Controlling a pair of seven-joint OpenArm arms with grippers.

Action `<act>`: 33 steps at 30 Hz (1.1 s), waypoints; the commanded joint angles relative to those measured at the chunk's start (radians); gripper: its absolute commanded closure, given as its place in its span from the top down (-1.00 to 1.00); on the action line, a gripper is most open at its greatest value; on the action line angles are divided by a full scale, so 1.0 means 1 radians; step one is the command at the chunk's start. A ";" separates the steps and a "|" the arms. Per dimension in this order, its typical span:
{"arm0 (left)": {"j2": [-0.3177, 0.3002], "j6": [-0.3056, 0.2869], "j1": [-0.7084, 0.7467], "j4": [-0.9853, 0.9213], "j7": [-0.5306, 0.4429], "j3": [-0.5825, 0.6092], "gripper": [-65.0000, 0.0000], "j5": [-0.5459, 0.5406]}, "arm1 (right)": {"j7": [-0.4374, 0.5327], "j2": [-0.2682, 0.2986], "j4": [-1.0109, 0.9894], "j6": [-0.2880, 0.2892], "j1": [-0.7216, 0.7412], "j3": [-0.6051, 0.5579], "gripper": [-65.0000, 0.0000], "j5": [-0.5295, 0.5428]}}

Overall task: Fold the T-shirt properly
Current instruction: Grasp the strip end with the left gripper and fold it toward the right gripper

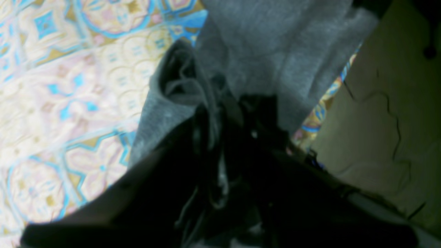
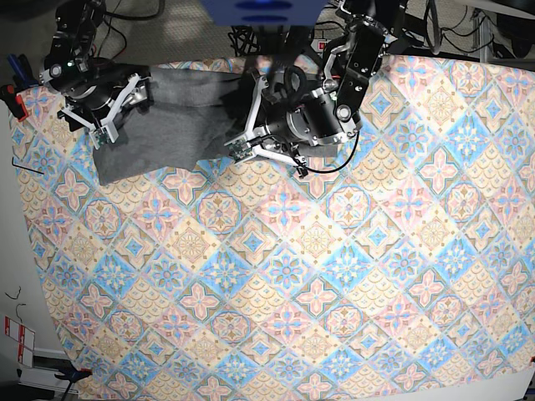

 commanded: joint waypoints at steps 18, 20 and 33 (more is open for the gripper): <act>0.042 0.002 -0.284 -0.307 -0.018 0.370 -0.42 -0.021 | 0.010 0.008 0.014 0.000 0.026 0.003 0.56 0.007; 0.042 0.002 -0.289 -0.316 -0.018 0.367 -0.31 -0.020 | 0.010 0.008 0.014 0.000 0.026 0.003 0.56 0.007; 0.037 0.002 -0.215 -0.268 -0.202 0.146 -0.16 -0.023 | 0.016 0.008 0.014 0.000 0.026 0.009 0.56 0.007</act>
